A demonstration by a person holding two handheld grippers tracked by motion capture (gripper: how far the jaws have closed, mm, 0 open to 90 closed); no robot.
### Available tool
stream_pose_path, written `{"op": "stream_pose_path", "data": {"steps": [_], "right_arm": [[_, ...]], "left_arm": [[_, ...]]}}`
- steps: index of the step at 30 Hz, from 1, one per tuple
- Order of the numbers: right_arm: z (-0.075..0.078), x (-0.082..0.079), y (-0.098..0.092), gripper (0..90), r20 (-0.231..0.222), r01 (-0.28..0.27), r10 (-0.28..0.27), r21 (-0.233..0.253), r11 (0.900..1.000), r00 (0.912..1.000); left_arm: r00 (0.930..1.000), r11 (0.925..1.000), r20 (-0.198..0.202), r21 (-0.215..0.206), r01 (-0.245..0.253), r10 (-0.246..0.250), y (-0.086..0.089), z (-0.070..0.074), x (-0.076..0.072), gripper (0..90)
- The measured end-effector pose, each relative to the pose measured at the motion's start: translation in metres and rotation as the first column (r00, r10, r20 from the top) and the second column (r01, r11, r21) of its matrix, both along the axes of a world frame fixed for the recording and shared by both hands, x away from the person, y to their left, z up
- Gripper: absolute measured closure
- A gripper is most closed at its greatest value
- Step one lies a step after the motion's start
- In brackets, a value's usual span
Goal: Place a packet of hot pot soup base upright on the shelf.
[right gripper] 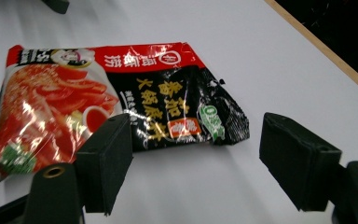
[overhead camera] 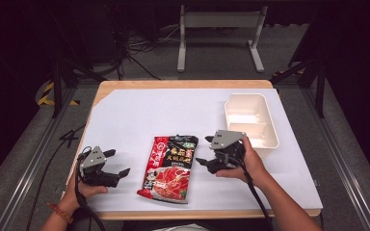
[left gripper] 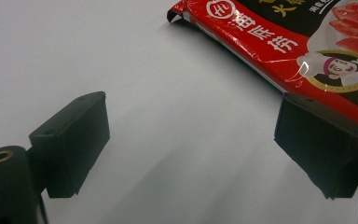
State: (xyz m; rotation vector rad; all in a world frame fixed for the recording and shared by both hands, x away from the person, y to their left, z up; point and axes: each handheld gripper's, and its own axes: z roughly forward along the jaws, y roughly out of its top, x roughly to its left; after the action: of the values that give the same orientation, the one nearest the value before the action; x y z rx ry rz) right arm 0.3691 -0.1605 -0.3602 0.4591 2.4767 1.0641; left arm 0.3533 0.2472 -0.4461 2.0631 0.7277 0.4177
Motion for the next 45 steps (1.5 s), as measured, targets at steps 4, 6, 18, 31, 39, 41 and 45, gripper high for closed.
{"op": "stream_pose_path", "data": {"steps": [4,6,18,31,39,41,45], "right_arm": [[-0.005,0.019,0.019,25.7,-0.024,-0.008,0.007,-0.032,0.999,0.9997],[-0.010,0.030,0.029,25.6,-0.038,-0.009,0.007,-0.057,0.998,0.9993],[-0.044,0.067,0.070,22.7,-0.122,-0.012,-0.008,-0.158,0.987,0.9925],[-0.063,0.099,0.078,11.7,-0.300,-0.009,-0.044,-0.171,0.985,0.9530],[-0.055,0.090,0.075,68.8,-0.281,-0.084,0.036,-0.158,0.984,0.9589],[-0.053,0.089,0.074,80.3,-0.249,-0.073,0.029,-0.170,0.983,0.9681],[-0.048,0.087,0.074,87.4,-0.223,-0.095,0.052,-0.183,0.978,0.9735]], "left_arm": [[1.0000,0.9999,-0.003,-0.009,0.006,-0.006,-0.001,0.000,-0.001,11.0],[1.0000,1.0000,0.000,0.000,0.004,-0.004,-0.002,0.000,-0.001,11.1],[0.9995,0.9995,-0.001,0.007,0.031,-0.031,-0.006,0.000,0.000,11.6],[0.9985,0.9985,-0.012,0.008,0.054,-0.054,-0.011,-0.001,0.004,11.7],[0.9982,0.9982,-0.021,0.019,0.056,-0.056,-0.014,-0.002,0.005,12.7],[0.9984,0.9984,-0.022,0.020,0.053,-0.053,-0.014,-0.002,0.005,12.7],[0.9984,0.9986,-0.027,0.014,0.051,-0.050,-0.013,-0.002,0.005,12.5]]}}
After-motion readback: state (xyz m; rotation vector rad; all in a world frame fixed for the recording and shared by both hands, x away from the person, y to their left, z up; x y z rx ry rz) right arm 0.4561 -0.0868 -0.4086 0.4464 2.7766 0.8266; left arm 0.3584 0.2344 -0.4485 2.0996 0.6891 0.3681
